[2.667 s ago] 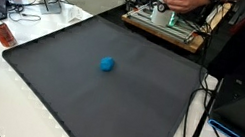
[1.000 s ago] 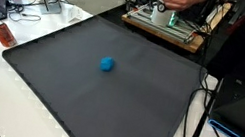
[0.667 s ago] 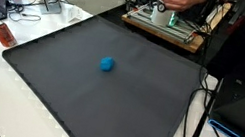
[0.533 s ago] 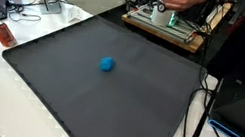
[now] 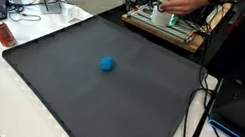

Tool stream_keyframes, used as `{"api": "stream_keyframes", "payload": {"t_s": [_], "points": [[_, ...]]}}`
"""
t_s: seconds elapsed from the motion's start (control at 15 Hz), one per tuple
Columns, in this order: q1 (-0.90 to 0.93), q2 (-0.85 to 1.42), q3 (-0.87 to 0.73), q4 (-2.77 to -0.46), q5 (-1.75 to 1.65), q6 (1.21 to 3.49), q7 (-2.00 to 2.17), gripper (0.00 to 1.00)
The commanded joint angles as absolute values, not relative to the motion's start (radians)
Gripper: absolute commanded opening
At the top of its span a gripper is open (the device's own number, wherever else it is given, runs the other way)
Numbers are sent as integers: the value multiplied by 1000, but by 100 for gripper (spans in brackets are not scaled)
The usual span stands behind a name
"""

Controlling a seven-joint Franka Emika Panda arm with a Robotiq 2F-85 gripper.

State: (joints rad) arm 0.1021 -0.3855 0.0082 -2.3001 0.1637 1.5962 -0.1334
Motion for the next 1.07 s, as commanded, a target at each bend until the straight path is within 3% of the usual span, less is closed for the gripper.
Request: {"api": "stream_keyframes", "payload": {"t_s": [0.0, 0.4, 1.0], "points": [[82, -384, 9, -2300, 165, 1605, -135, 3], [82, -403, 71, -2357, 158, 1749, 18, 3], [85, -365, 299, -2331, -13, 1963, 527, 3]]}}
